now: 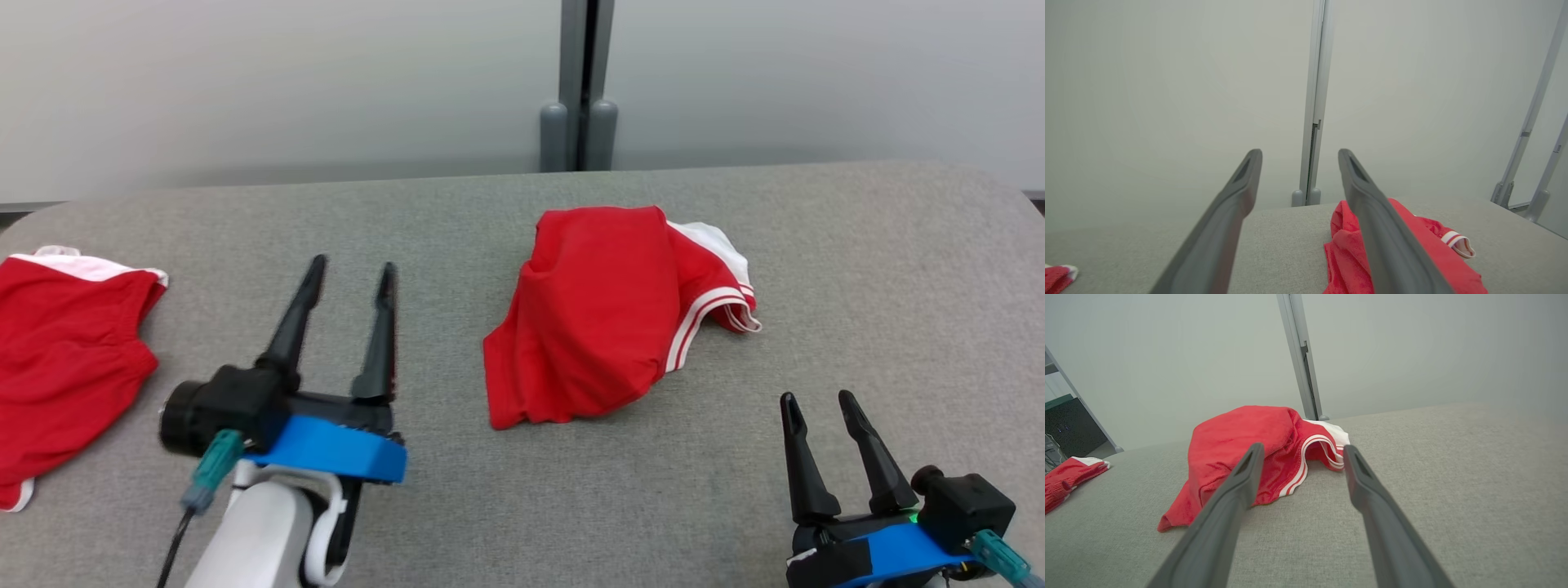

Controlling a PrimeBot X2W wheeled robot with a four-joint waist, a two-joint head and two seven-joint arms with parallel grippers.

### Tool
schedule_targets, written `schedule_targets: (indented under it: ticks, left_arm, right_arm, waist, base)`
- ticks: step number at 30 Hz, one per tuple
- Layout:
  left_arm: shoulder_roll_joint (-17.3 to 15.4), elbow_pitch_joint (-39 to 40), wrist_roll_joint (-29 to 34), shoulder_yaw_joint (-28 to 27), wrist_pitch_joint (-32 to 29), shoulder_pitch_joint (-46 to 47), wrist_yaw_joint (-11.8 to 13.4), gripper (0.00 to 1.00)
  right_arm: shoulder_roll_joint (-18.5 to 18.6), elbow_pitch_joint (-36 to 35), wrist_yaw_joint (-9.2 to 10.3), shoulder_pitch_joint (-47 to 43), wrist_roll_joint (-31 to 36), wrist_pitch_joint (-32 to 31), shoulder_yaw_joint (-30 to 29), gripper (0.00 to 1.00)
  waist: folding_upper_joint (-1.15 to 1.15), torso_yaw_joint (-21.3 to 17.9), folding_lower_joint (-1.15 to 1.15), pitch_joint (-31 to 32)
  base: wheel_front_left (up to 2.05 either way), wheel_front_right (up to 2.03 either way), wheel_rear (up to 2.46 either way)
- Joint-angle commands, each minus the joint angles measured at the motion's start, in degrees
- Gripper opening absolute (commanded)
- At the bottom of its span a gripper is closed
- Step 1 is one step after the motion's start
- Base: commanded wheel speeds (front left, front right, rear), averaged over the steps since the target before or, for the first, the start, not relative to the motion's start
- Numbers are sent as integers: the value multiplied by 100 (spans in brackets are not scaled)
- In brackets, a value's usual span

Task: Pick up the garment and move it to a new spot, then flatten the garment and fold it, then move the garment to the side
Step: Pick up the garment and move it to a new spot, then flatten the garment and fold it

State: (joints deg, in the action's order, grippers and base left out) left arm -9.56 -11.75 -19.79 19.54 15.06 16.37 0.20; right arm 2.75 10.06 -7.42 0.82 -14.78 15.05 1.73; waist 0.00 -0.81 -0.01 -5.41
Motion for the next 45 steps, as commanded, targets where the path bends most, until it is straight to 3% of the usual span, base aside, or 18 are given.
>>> schedule_targets:
  ticks: [1, 8, 20, 45]
  left_arm:
    - [-52, 95, 60, -135, 15, -156, 51, 100]
    - [-20, 545, 526, -891, 15, -960, 118, 100]
    - [276, 859, 1000, -1626, 16, -1845, 32, 100]
    - [481, 464, 1333, -1999, 16, -2189, -232, 100]
  right_arm:
    - [26, -9, -13, -47, 45, 19, -14, 100]
    - [27, -20, -13, -212, 135, -18, -136, 100]
    - [26, -84, -13, -469, 187, -107, -320, 100]
    - [26, -119, -13, -731, 171, -211, -364, 100]
  waist:
    - [0, 35, 1, 20]
    - [0, 193, 1, 204]
    - [0, 180, 1, 400]
    - [0, 160, 1, 584]
  base:
    - [0, 0, 0]
    - [0, 0, 0]
    - [0, 0, 0]
    - [0, 0, 0]
